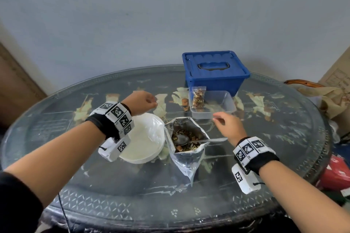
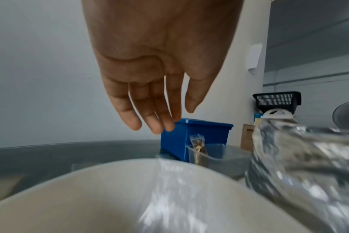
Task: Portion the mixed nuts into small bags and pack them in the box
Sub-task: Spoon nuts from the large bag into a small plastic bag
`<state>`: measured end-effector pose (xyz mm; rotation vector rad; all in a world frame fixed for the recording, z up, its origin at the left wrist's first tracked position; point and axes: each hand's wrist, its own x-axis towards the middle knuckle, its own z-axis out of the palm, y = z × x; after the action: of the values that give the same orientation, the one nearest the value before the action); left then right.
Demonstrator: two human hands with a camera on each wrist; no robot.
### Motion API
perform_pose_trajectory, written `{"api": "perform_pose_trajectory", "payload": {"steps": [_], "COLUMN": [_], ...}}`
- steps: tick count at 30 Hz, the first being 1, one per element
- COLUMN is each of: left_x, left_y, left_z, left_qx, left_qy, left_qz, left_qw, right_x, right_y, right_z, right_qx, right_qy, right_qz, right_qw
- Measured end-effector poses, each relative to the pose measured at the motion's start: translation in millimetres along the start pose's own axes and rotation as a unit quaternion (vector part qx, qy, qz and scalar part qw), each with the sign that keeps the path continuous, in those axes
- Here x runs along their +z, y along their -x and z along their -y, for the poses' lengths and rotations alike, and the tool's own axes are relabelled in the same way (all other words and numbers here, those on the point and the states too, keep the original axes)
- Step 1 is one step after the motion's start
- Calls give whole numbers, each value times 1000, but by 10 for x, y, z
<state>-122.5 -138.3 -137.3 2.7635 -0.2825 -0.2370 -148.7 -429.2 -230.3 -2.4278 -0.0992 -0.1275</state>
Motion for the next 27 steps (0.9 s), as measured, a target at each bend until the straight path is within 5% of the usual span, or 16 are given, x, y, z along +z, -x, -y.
{"api": "perform_pose_trajectory", "payload": {"steps": [7, 12, 17, 27], "left_x": [464, 770, 901, 874], "left_y": [387, 426, 433, 469], "left_z": [246, 343, 368, 411], "left_qx": [-44, -93, -105, -94], "left_qy": [-81, -147, -147, -92], "left_qz": [77, 136, 126, 46], "left_qw": [993, 975, 975, 990], "right_x": [328, 497, 609, 575], "right_y": [269, 223, 228, 261], "right_z": [-251, -384, -469, -432], "right_qx": [34, 33, 47, 47], "right_qy": [12, 102, 199, 208], "right_qz": [13, 84, 187, 176], "right_qw": [999, 991, 961, 961]}}
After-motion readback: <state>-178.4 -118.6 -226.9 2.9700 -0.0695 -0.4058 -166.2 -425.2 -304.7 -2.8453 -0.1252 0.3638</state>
